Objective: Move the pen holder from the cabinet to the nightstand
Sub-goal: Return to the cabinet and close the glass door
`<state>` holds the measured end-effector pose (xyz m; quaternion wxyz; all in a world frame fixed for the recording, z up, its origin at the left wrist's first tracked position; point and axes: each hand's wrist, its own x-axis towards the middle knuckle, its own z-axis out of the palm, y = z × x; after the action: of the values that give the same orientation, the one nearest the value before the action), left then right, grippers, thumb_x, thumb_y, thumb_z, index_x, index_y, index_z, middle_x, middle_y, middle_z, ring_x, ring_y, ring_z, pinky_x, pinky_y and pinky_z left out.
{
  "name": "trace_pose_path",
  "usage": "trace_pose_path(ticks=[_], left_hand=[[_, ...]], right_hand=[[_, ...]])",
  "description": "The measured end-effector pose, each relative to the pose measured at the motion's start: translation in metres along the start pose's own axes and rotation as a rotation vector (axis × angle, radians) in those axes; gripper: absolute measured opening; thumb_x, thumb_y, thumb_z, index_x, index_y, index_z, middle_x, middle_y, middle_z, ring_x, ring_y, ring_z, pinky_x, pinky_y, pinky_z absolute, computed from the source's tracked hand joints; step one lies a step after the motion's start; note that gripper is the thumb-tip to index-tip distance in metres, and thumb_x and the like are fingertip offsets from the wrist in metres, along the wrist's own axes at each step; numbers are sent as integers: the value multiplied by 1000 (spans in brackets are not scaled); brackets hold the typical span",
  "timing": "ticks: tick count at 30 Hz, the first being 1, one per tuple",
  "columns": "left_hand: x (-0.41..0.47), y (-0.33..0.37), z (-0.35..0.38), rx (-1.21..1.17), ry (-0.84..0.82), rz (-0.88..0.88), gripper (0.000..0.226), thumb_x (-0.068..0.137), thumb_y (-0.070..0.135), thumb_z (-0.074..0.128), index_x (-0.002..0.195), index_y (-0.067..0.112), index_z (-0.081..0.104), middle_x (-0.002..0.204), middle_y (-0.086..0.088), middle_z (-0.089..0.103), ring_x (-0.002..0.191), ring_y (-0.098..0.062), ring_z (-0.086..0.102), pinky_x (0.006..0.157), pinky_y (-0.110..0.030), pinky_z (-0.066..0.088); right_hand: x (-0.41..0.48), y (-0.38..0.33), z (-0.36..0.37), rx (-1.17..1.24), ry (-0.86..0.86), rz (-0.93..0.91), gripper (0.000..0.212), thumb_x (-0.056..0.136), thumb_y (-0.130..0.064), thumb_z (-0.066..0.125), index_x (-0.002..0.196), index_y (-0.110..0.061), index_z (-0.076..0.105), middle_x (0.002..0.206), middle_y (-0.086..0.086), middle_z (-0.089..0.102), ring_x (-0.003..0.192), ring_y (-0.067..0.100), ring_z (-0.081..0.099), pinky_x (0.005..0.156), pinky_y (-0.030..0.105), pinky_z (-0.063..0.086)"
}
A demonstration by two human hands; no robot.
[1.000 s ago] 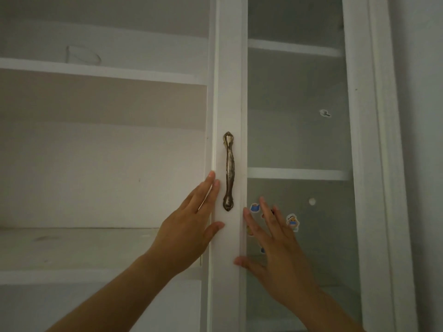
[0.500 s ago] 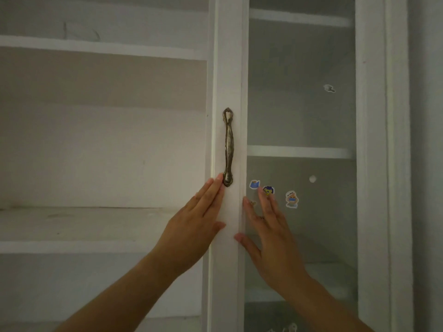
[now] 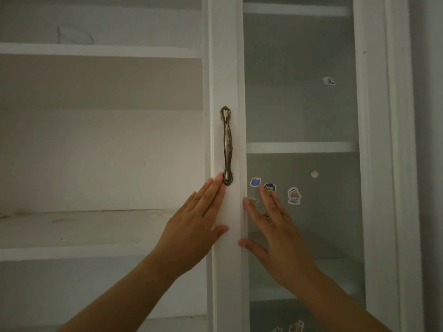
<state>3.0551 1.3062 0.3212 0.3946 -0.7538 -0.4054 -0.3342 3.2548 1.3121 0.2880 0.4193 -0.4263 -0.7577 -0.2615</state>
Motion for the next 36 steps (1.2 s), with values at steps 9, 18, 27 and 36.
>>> trace_pose_path(ticks=[9,18,27,36], left_hand=[[-7,15,7,53,30,-61,81,75,50,38,139,2,27,147,-12,33,130,-23,31,95,-34,33],[-11,14,12,116,-7,-1,85,72,46,58,139,2,28,147,-14,31,134,-26,26,98,-43,30],[-17,15,22,151,-75,24,89,71,59,40,139,3,28,148,-12,26,135,-29,26,93,-34,33],[-13,16,26,135,-114,3,96,64,56,62,137,2,31,146,-16,33,132,-30,30,83,-31,44]], right_hand=[[-10,15,3,-118,-61,-21,95,70,-62,59,144,-39,3,156,-3,-8,141,17,-12,109,45,21],[-8,11,2,-129,-92,-9,94,74,-59,59,143,-37,-2,156,3,-8,140,19,-15,111,45,18],[-9,15,8,-158,-64,-19,93,70,-63,55,145,-33,9,156,8,2,141,26,-5,107,48,21],[-5,14,14,-171,-60,-3,97,68,-57,65,144,-30,11,155,10,6,140,32,5,105,48,15]])
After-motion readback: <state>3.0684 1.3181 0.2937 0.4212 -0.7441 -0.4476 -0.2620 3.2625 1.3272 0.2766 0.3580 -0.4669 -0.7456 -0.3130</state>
